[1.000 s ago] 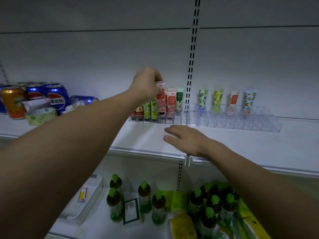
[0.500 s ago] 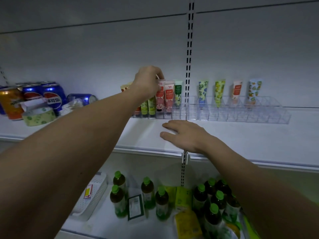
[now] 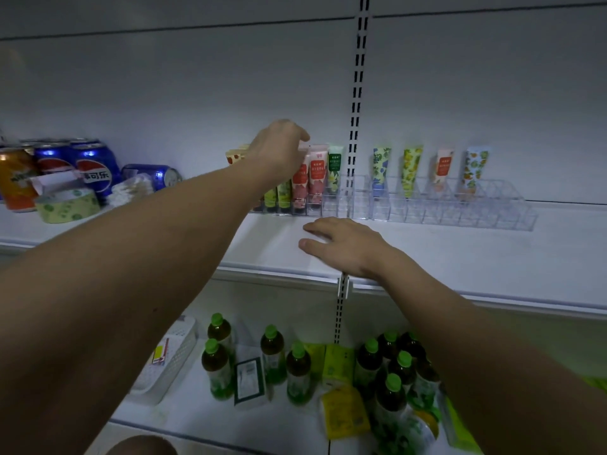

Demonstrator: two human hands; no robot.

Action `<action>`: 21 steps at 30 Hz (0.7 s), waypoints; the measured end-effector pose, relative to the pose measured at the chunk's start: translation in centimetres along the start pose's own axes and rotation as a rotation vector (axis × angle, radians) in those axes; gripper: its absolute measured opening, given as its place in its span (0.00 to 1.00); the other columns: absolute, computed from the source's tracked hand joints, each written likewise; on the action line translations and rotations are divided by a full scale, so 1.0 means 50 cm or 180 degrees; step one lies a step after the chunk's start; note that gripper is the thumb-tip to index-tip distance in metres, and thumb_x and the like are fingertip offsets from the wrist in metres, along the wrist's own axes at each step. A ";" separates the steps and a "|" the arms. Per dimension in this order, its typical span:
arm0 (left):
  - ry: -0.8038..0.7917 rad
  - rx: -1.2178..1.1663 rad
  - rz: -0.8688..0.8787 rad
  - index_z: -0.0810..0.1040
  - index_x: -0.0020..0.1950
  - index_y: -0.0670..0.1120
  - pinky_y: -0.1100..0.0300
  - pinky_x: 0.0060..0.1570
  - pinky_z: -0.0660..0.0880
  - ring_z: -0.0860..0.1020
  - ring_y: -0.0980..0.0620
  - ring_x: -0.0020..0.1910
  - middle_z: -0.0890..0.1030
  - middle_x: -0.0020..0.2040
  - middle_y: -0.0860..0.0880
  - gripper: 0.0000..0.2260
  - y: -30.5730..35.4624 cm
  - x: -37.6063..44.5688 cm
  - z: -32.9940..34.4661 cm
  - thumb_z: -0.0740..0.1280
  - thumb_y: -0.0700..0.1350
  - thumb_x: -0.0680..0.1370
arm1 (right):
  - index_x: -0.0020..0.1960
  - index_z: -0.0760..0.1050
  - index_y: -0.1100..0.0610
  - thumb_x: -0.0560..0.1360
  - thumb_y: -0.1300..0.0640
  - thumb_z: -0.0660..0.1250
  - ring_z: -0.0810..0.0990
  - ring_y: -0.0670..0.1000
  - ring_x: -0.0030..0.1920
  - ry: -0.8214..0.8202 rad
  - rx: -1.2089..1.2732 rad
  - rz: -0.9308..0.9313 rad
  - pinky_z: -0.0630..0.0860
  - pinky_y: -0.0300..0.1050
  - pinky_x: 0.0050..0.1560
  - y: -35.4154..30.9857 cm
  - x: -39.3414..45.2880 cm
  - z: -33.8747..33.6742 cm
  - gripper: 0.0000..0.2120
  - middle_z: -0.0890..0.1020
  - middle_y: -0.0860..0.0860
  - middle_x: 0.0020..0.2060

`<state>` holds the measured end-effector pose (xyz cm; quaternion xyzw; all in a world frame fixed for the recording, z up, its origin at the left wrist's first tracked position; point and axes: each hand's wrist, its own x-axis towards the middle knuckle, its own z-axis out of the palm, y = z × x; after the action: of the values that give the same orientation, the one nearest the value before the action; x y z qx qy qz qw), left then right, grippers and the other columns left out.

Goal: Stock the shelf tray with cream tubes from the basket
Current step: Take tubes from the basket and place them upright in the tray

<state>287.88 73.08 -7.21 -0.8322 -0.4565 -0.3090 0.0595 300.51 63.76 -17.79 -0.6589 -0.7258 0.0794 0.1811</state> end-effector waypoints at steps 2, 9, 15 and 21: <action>0.0057 0.0081 0.0098 0.75 0.67 0.48 0.51 0.58 0.73 0.75 0.47 0.60 0.76 0.64 0.46 0.16 0.000 -0.012 -0.017 0.67 0.46 0.79 | 0.73 0.65 0.42 0.76 0.32 0.53 0.63 0.50 0.73 -0.0017 -0.0032 0.0028 0.61 0.52 0.68 -0.004 -0.002 -0.003 0.29 0.65 0.43 0.74; -0.0169 0.0061 0.0039 0.80 0.59 0.49 0.56 0.45 0.73 0.77 0.49 0.50 0.81 0.55 0.48 0.11 0.015 -0.122 -0.046 0.65 0.49 0.78 | 0.69 0.71 0.52 0.78 0.41 0.58 0.74 0.55 0.63 0.0187 -0.0012 0.0156 0.72 0.52 0.62 -0.035 -0.028 -0.017 0.23 0.74 0.52 0.67; -0.0291 -0.0325 -0.0117 0.82 0.54 0.51 0.59 0.46 0.70 0.75 0.52 0.45 0.83 0.54 0.49 0.09 -0.001 -0.242 -0.085 0.66 0.50 0.78 | 0.50 0.76 0.54 0.79 0.53 0.63 0.78 0.47 0.40 0.0686 0.0317 -0.0002 0.78 0.47 0.47 -0.107 -0.083 -0.046 0.06 0.81 0.52 0.44; -0.0093 -0.0894 -0.0392 0.82 0.53 0.50 0.62 0.45 0.72 0.77 0.54 0.44 0.81 0.46 0.49 0.10 -0.061 -0.434 -0.082 0.63 0.46 0.77 | 0.46 0.79 0.53 0.80 0.50 0.61 0.81 0.46 0.30 -0.0044 0.0493 -0.0029 0.74 0.37 0.28 -0.171 -0.197 -0.032 0.10 0.84 0.51 0.38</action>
<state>275.07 57.59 -16.81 -0.8072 -0.4598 -0.3607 -0.0831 293.83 52.85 -14.82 -0.6390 -0.7217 0.1391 0.2269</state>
